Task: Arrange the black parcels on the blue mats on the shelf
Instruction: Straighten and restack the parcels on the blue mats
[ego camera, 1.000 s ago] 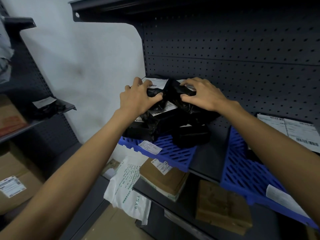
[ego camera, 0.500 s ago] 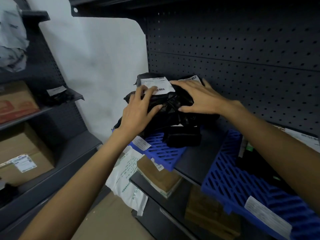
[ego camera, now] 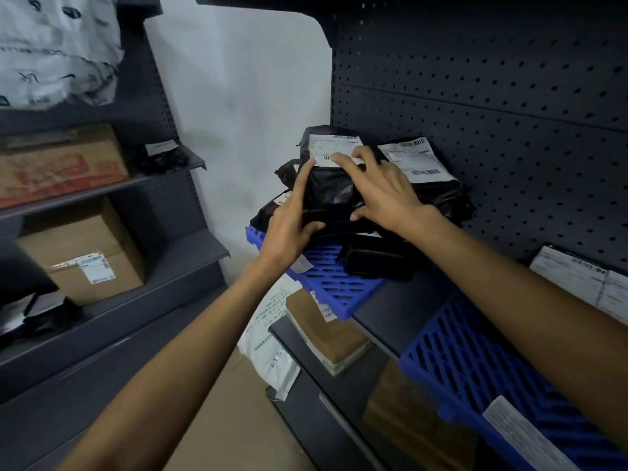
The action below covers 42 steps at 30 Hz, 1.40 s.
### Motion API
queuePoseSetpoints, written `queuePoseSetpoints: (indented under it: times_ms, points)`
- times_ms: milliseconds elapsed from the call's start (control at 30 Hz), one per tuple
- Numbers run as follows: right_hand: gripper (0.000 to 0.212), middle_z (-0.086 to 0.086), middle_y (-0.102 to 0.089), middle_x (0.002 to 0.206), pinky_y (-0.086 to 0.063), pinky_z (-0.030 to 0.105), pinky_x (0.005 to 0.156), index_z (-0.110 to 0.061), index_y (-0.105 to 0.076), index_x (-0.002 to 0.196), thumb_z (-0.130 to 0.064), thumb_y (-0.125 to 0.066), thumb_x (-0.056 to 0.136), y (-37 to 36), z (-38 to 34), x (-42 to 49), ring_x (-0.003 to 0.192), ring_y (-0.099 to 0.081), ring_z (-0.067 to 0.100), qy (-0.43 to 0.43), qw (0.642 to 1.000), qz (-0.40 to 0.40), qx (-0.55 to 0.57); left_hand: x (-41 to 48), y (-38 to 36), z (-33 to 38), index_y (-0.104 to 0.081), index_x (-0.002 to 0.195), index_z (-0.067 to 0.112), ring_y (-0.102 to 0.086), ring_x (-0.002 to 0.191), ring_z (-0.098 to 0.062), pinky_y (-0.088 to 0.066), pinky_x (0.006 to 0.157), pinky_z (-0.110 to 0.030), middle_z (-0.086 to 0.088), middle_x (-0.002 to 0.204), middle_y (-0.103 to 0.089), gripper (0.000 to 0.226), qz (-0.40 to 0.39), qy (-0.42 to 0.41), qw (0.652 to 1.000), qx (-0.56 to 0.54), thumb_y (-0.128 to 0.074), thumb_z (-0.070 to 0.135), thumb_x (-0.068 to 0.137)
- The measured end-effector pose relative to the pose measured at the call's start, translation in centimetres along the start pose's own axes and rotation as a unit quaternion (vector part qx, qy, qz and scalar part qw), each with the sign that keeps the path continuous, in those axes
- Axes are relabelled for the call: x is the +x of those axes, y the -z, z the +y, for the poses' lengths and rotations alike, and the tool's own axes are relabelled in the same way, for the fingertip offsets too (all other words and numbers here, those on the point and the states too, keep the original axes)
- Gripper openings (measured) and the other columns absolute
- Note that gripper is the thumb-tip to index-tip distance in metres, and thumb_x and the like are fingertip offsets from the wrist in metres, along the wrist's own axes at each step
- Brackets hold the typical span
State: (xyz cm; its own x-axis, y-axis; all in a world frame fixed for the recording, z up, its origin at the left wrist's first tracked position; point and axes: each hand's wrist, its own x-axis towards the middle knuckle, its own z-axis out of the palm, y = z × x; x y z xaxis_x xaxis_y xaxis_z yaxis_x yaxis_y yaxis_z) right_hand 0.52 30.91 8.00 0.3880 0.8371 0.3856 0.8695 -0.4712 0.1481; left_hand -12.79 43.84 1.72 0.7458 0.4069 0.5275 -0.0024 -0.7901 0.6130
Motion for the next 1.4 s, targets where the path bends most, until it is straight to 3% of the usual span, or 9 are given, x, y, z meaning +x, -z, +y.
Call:
queuePoseSetpoints:
  times_ms: [133, 200, 300, 400, 700, 933, 1133, 1300, 1400]
  points:
    - [0.107, 0.011, -0.028, 0.148, -0.037, 0.047, 0.106, -0.027, -0.023, 0.152, -0.029, -0.088, 0.067, 0.1, -0.5, 0.4, 0.1, -0.061, 0.036, -0.011, 1.0, 0.01, 0.02, 0.6, 1.2, -0.8, -0.006, 0.152, 0.049, -0.068, 0.087, -0.028, -0.055, 0.083, -0.049, -0.006, 0.123, -0.065, 0.108, -0.006, -0.011, 1.0, -0.002, -0.066, -0.006, 0.081]
    - [0.106, 0.01, -0.03, 0.148, -0.039, 0.045, 0.103, -0.026, -0.024, 0.152, -0.032, -0.088, 0.067, 0.3, -1.1, 1.1, 0.099, -0.062, 0.036, -0.009, 1.0, 0.015, 0.024, 1.3, 2.5, -1.7, -0.007, 0.151, 0.052, -0.066, 0.1, -0.032, -0.055, 0.086, -0.049, -0.003, 0.127, -0.063, 0.108, -0.018, -0.019, 1.0, -0.015, -0.064, -0.007, 0.081]
    - [0.104, 0.01, -0.031, 0.148, -0.044, 0.044, 0.097, -0.024, -0.026, 0.151, -0.035, -0.086, 0.068, 0.5, -2.7, 2.6, 0.094, -0.063, 0.036, -0.008, 0.999, 0.024, 0.025, 2.6, 4.6, -3.9, -0.011, 0.151, 0.051, -0.058, 0.123, -0.019, -0.055, 0.094, -0.043, 0.017, 0.141, -0.05, 0.106, -0.034, -0.038, 0.998, -0.045, -0.063, -0.009, 0.08]
    - [0.1, 0.011, -0.031, 0.149, -0.044, 0.044, 0.096, -0.023, -0.027, 0.151, -0.037, -0.084, 0.07, 0.3, -4.7, 4.2, 0.093, -0.063, 0.036, -0.026, 0.999, 0.032, 0.017, 4.1, 6.3, -6.4, -0.012, 0.152, 0.05, -0.051, 0.13, -0.013, -0.056, 0.094, -0.04, 0.018, 0.146, -0.044, 0.104, -0.048, -0.04, 0.996, -0.063, -0.063, -0.008, 0.082]
    - [0.102, 0.007, -0.007, 0.159, -0.054, 0.051, 0.087, -0.038, -0.014, 0.153, -0.03, -0.081, 0.077, -2.8, -8.3, 5.5, 0.092, -0.064, 0.041, -0.126, 0.989, 0.0, 0.079, 6.2, 6.7, -12.5, -0.013, 0.155, 0.041, -0.047, 0.135, -0.013, -0.055, 0.095, -0.031, 0.011, 0.149, -0.041, 0.092, -0.117, -0.081, 0.977, -0.158, -0.063, -0.001, 0.09]
    - [0.101, 0.008, -0.009, 0.158, -0.053, 0.053, 0.088, -0.038, -0.016, 0.152, -0.022, -0.082, 0.077, -3.4, -10.0, 6.5, 0.096, -0.063, 0.042, -0.185, 0.98, 0.008, 0.08, 8.3, 6.5, -15.1, -0.013, 0.154, 0.041, -0.053, 0.121, 0.008, -0.055, 0.093, -0.027, 0.035, 0.14, -0.04, 0.089, -0.159, -0.099, 0.965, -0.182, -0.066, 0.006, 0.092]
    - [0.098, 0.007, -0.009, 0.158, -0.051, 0.053, 0.089, -0.038, -0.019, 0.152, -0.016, -0.08, 0.079, -3.4, -10.9, 7.5, 0.1, -0.059, 0.048, -0.246, 0.967, 0.007, 0.069, 9.9, 5.4, -15.7, -0.009, 0.154, 0.041, -0.047, 0.134, -0.01, -0.049, 0.097, -0.018, 0.031, 0.142, -0.04, 0.092, -0.18, -0.114, 0.954, -0.212, -0.066, 0.004, 0.091]
    - [0.098, 0.004, -0.009, 0.158, -0.047, 0.05, 0.093, -0.039, -0.02, 0.151, -0.013, -0.08, 0.078, -3.6, -10.6, 7.1, 0.112, -0.055, 0.043, -0.241, 0.966, 0.01, 0.09, 8.8, 4.5, -16.6, 0.013, 0.154, 0.04, -0.044, 0.136, -0.009, -0.043, 0.102, -0.015, 0.02, 0.158, -0.023, 0.125, -0.215, -0.168, 0.944, -0.185, -0.083, 0.019, 0.075]
    - [0.097, 0.003, -0.011, 0.158, -0.042, 0.046, 0.094, -0.04, -0.021, 0.15, -0.012, -0.08, 0.078, -3.7, -10.1, 6.7, 0.121, -0.05, 0.038, -0.237, 0.966, 0.022, 0.101, 8.3, 3.4, -17.3, 0.01, 0.154, 0.039, -0.042, 0.137, -0.02, -0.048, 0.105, -0.037, 0.014, 0.159, -0.022, 0.121, -0.192, -0.189, 0.947, -0.176, -0.08, 0.021, 0.077]
